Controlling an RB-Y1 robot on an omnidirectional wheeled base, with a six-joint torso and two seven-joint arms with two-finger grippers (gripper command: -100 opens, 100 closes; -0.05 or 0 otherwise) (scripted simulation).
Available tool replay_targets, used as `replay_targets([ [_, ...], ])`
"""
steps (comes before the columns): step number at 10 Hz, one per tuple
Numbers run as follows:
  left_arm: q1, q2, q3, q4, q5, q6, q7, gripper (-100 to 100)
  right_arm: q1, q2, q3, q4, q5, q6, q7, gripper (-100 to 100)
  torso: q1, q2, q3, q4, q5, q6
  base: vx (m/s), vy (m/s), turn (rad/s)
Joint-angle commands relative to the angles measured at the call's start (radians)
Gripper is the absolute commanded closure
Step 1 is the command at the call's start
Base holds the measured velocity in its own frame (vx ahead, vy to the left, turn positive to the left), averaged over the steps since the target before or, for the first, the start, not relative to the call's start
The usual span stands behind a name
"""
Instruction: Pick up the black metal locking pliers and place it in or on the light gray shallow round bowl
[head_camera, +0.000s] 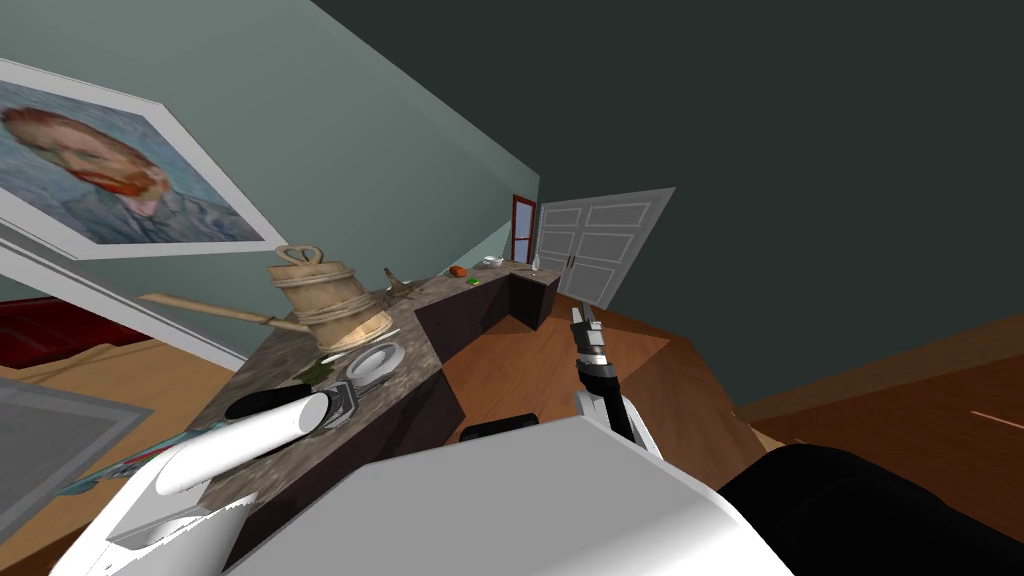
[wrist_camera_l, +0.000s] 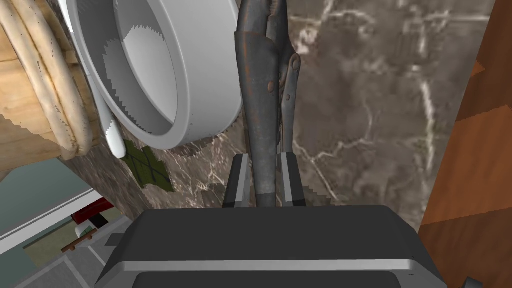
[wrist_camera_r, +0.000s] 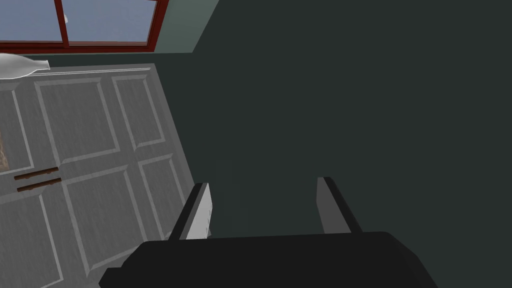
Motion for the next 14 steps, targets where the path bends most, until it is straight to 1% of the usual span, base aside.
replay_targets([
  [1, 0.0, 0.0, 0.0, 0.0, 0.0, 0.0, 0.0, 100, 0.0, 0.0, 0.0, 0.0, 0.0, 0.0, 0.0, 0, 0.0, 0.0, 0.0, 0.0, 0.0, 0.0, 0.0, 0.0, 0.0],
  [2, 0.0, 0.0, 0.0, 0.0, 0.0, 0.0, 0.0, 0, 0.0, 0.0, 0.0, 0.0, 0.0, 0.0, 0.0, 0, 0.0, 0.0, 0.0, 0.0, 0.0, 0.0, 0.0, 0.0, 0.0],
  [3, 0.022, -0.019, -0.022, -0.042, -0.011, 0.012, 0.001, 100, 0.0, 0.0, 0.0, 0.0, 0.0, 0.0, 0.0, 0, 0.0, 0.0, 0.0, 0.0, 0.0, 0.0, 0.037, 0.033, 0.159],
  [4, 0.035, -0.03, -0.037, -0.066, -0.018, 0.022, 0.003, 100, 0.0, 0.0, 0.0, 0.0, 0.0, 0.0, 0.0, 0, 0.002, -0.001, -0.001, -0.001, 0.0, -0.001, 0.065, 0.062, 0.15],
  [11, 0.129, -0.111, -0.138, -0.294, -0.068, 0.095, 0.016, 100, 0.0, 0.0, 0.0, 0.0, 0.0, 0.0, 0.0, 0, 0.003, -0.003, -0.002, -0.001, 0.001, 0.0, 0.061, 0.048, 0.105],
  [12, 0.116, -0.103, -0.13, -0.274, -0.066, 0.093, 0.016, 100, 0.0, 0.0, 0.0, 0.0, 0.0, 0.0, 0.0, 0, 0.002, -0.003, -0.002, 0.0, 0.0, 0.0, 0.026, 0.009, 0.017],
  [13, 0.117, -0.103, -0.131, -0.277, -0.066, 0.095, 0.016, 0, 0.0, 0.0, 0.0, 0.0, 0.0, 0.0, 0.0, 0, 0.001, -0.002, -0.001, 0.0, 0.0, 0.0, 0.0, 0.0, 0.0],
  [14, 0.116, -0.074, -0.118, -0.268, -0.07, 0.11, 0.026, 100, 0.0, 0.0, 0.0, 0.0, 0.0, 0.0, 0.0, 0, 0.001, -0.001, -0.001, 0.0, 0.0, 0.0, -0.033, 0.02, -0.078],
])
